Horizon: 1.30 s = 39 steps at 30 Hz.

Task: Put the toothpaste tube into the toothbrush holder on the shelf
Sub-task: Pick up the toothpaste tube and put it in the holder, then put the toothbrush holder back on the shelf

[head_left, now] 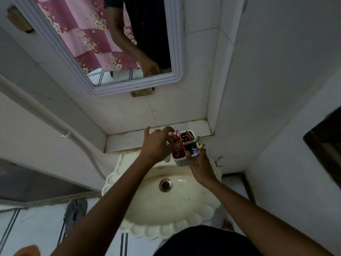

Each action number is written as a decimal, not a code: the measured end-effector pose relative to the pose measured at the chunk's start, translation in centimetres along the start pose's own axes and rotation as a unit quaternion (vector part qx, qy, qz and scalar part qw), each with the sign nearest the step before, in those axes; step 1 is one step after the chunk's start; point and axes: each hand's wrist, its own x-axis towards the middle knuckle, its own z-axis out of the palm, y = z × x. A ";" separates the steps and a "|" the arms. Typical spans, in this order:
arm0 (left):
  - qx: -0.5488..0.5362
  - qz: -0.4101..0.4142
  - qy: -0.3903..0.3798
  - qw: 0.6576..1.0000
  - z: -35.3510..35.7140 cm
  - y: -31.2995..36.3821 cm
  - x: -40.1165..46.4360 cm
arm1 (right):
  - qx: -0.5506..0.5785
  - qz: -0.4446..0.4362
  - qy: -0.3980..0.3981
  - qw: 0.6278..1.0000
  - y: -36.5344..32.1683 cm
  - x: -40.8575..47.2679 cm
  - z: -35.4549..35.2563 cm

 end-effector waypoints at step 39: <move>-0.218 0.028 0.196 0.956 -9.2 -1.4 -4.6 | 0.029 -0.179 0.256 0.949 -13.7 -4.2 -5.1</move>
